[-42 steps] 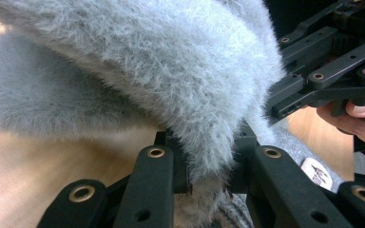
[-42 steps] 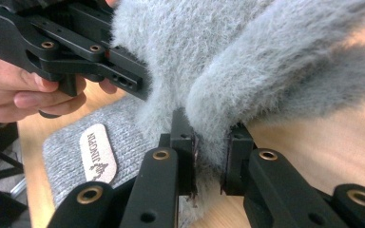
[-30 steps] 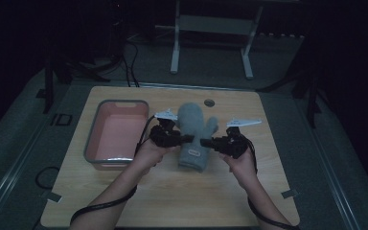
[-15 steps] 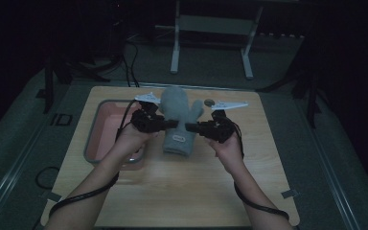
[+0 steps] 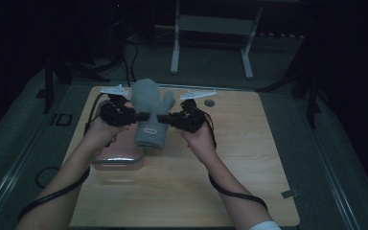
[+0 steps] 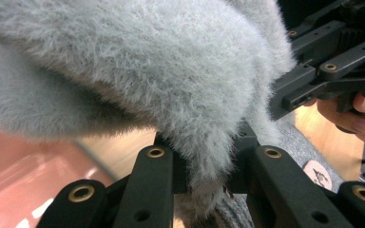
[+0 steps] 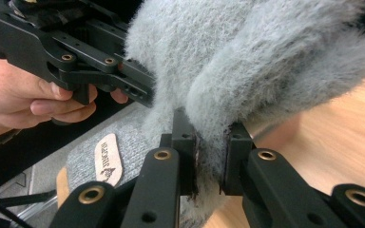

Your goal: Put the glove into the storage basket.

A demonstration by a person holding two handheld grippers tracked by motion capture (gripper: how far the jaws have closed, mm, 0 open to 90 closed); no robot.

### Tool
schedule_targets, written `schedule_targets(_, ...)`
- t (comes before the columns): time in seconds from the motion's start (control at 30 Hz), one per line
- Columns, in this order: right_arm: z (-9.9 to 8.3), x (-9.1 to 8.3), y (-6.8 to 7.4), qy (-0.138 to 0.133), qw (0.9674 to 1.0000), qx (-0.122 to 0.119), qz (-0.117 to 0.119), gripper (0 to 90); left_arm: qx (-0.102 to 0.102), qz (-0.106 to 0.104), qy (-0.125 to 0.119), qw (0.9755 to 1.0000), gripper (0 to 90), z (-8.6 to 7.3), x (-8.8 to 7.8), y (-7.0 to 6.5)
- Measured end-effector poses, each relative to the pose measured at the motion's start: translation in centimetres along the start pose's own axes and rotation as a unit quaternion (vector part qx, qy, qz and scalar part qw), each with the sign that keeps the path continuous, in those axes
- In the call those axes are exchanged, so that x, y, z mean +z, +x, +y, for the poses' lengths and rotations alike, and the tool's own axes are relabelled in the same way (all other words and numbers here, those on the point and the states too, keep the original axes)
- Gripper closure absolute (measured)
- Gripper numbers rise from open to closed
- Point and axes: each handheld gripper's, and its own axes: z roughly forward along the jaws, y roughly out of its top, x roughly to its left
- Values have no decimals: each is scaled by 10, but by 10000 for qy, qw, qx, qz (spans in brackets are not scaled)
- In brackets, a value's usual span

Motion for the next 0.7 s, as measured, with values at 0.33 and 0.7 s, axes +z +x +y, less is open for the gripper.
schedule_targets(0.33,18,55,16,23,9998,7,197,803,-254,354,40,9990,773,-17,-37,35)
schedule_targets(0.7,-5,113,6,400,9992,72,-59,802,-705,535,352,9955,771,-59,-18,74)
